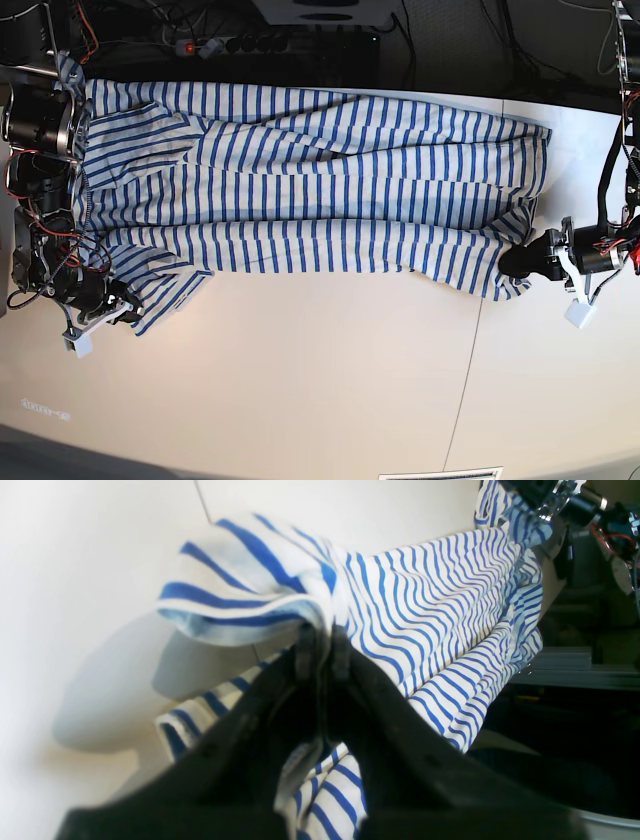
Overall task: Fold the T-shirt properly
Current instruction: 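Pull both grippers apart to straighten the folded shirt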
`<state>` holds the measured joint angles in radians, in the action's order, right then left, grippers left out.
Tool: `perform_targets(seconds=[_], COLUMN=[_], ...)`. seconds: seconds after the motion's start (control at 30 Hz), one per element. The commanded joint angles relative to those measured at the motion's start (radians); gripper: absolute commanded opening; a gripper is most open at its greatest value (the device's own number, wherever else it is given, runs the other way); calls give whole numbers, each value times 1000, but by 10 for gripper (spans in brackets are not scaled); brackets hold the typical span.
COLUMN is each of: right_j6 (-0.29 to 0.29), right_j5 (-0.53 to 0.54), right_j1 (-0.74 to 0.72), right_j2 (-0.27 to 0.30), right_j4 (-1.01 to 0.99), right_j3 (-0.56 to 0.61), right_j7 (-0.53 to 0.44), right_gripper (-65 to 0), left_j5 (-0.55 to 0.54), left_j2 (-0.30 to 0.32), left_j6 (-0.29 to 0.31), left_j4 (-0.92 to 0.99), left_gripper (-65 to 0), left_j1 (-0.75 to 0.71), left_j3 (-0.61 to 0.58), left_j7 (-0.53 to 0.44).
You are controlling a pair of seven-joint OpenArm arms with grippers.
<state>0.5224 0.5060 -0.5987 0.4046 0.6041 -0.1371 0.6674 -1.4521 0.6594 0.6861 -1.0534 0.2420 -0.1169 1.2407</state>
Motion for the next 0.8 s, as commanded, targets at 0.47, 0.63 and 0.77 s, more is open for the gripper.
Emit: perform_targets(seconds=[0.47,0.63,0.77], right_j6=[84,84,84], right_j5=[286,322,354], right_j1=[255,389,482], right_j2=[205,294,350], right_j4=[467,605,666], right_j3=[0,-29,-91], right_j7=[250,295,312], right_gripper=[-650,-650,-650], left_j5=[-31,-31,-31], left_j2=[92,95,123], left_j6=[12,12,12], left_j4=[-343,-396,-396], left_gripper=[-650,-650,-650], left_j1=[-148,-187,-198], left_j3=[9,9,9], left_j7=[95,95,96])
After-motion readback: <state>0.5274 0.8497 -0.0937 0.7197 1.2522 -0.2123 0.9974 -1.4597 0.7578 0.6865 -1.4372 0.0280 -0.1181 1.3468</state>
